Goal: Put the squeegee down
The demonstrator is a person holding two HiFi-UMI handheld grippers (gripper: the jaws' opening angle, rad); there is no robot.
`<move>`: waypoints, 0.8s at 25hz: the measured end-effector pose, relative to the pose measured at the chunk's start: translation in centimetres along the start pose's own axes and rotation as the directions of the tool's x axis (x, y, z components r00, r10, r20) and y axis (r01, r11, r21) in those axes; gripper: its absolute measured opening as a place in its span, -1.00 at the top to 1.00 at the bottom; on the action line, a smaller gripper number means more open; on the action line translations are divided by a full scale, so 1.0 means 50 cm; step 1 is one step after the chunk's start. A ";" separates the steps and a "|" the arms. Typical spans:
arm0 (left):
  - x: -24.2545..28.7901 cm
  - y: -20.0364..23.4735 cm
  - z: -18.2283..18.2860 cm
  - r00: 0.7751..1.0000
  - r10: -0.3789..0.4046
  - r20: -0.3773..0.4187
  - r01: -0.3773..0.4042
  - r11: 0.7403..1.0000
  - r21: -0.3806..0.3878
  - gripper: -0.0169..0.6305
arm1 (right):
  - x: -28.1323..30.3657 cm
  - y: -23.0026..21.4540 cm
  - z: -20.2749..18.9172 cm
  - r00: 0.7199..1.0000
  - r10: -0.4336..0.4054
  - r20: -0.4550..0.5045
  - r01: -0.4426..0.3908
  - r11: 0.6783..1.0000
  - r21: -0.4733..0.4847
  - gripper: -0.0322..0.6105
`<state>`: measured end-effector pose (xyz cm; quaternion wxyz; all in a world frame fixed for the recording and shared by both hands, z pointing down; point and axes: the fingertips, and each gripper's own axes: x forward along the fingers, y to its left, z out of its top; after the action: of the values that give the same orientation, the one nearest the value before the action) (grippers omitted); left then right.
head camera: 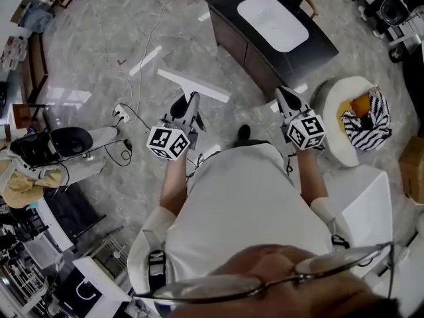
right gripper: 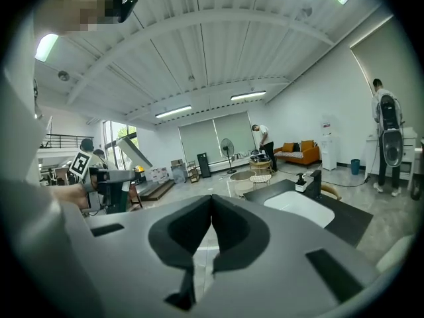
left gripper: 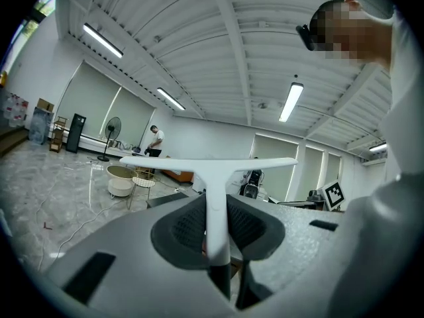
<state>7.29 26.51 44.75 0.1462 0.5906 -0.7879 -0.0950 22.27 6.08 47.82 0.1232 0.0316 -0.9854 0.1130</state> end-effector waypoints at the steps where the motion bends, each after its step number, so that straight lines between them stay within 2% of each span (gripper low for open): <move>1: 0.014 0.001 0.002 1.000 0.008 -0.001 -0.008 1.000 0.002 0.73 | 0.008 -0.014 0.004 1.000 0.007 0.000 -0.007 1.000 0.002 0.89; 7: 0.084 -0.005 0.011 0.999 0.036 0.010 -0.036 0.999 -0.010 0.73 | 0.033 -0.086 0.016 0.999 0.041 -0.004 -0.041 0.999 0.013 0.89; 13: 0.130 -0.016 0.013 0.999 0.039 0.012 -0.038 0.999 -0.033 0.73 | 0.047 -0.111 0.015 0.998 0.068 -0.011 -0.068 0.997 0.022 0.88; 20: 0.186 0.029 0.023 0.999 0.048 -0.003 -0.048 0.998 -0.036 0.73 | 0.097 -0.144 0.030 0.998 0.061 -0.017 -0.061 0.998 0.028 0.89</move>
<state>3.16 17.98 45.26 0.1597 0.5689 -0.7999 -0.1050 17.86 -1.42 49.18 0.1282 0.0021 -0.9831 0.1308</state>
